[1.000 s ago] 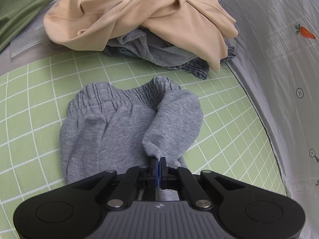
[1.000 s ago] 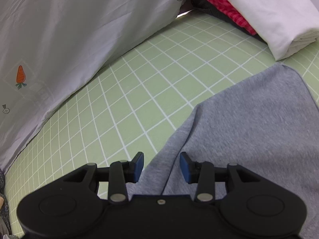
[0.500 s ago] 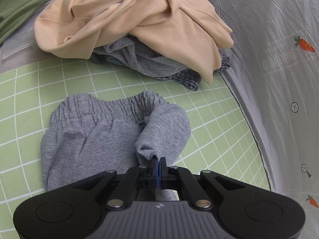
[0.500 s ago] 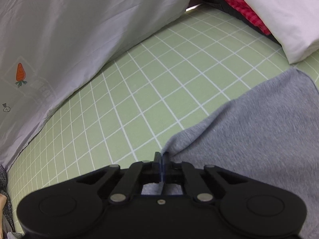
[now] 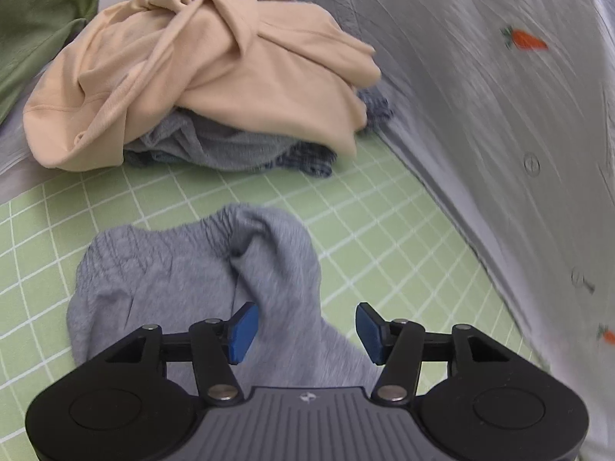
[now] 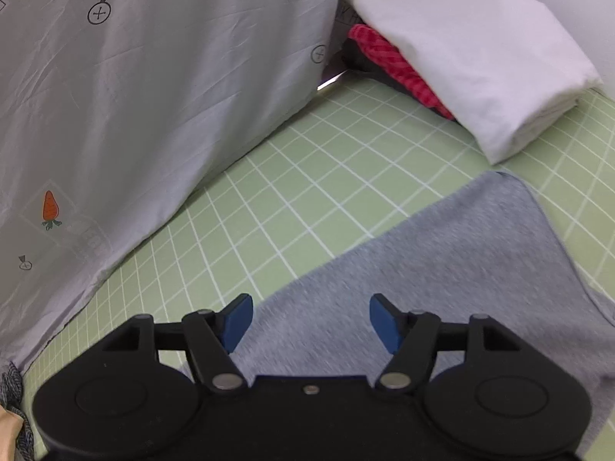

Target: Fold clothes

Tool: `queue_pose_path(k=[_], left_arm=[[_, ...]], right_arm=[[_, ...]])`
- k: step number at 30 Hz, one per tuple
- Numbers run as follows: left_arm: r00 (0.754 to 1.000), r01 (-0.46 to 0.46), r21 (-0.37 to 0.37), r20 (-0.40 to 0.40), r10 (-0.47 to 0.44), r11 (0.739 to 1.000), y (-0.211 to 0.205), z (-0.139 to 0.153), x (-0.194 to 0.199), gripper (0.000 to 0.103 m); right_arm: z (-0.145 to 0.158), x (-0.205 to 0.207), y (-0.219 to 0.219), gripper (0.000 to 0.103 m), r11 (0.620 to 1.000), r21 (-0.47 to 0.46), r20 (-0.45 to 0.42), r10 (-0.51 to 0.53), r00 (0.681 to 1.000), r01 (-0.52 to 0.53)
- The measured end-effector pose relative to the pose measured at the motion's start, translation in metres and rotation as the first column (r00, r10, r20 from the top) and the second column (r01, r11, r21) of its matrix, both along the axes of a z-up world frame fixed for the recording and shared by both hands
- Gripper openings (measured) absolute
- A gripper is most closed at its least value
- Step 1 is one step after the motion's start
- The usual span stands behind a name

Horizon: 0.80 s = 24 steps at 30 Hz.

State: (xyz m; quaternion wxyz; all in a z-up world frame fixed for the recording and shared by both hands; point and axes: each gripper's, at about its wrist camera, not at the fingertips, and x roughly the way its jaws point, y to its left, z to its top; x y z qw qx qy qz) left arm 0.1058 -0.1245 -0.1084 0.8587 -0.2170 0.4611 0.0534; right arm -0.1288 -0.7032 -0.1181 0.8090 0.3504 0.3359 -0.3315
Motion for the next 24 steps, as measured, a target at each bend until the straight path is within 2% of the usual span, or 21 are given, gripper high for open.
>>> queue_pose_path(k=[1, 4, 7, 9, 10, 15, 20, 21, 24], left_arm=[[0.999, 0.043, 0.013, -0.026, -0.043, 0.999, -0.005, -0.003, -0.012, 0.066], [0.983, 0.155, 0.021, -0.102, -0.152, 0.988, -0.016, -0.015, -0.048, 0.067], [0.950, 0.265, 0.021, -0.177, -0.257, 0.964, -0.027, -0.028, -0.085, 0.067], [0.922, 0.339, 0.020, -0.208, -0.328, 0.941, -0.034, -0.033, -0.104, 0.068], [0.902, 0.387, 0.035, -0.220, -0.371, 0.921, -0.040, -0.034, -0.111, 0.069], [0.789, 0.602, 0.119, -0.243, -0.564, 0.790, -0.064, -0.035, -0.141, 0.079], [0.711, 0.702, 0.176, -0.235, -0.663, 0.690, -0.076, -0.037, -0.160, 0.086], [0.698, 0.715, 0.182, -0.241, -0.674, 0.675, -0.078, -0.037, -0.164, 0.086], [0.682, 0.731, 0.186, -0.241, -0.691, 0.657, -0.082, -0.033, -0.172, 0.087]], right_arm=[[-0.001, -0.012, 0.006, 0.079, 1.000, -0.009, -0.015, 0.005, 1.000, -0.005], [-0.006, -0.039, 0.033, 0.092, 0.998, -0.041, -0.063, 0.050, 0.997, -0.052], [-0.009, -0.064, 0.063, 0.101, 0.994, -0.074, -0.083, 0.080, 0.993, -0.086], [-0.013, -0.078, 0.082, 0.102, 0.993, -0.072, -0.085, 0.087, 0.993, -0.093], [-0.015, -0.084, 0.091, 0.102, 0.993, -0.066, -0.087, 0.093, 0.992, -0.099], [-0.027, -0.108, 0.133, 0.102, 0.990, -0.037, -0.118, 0.133, 0.984, -0.138], [-0.033, -0.133, 0.156, 0.103, 0.991, -0.036, -0.154, 0.120, 0.981, -0.127], [-0.033, -0.139, 0.157, 0.103, 0.992, -0.038, -0.159, 0.111, 0.981, -0.118], [-0.034, -0.155, 0.148, 0.103, 0.996, -0.041, -0.157, 0.070, 0.985, -0.077]])
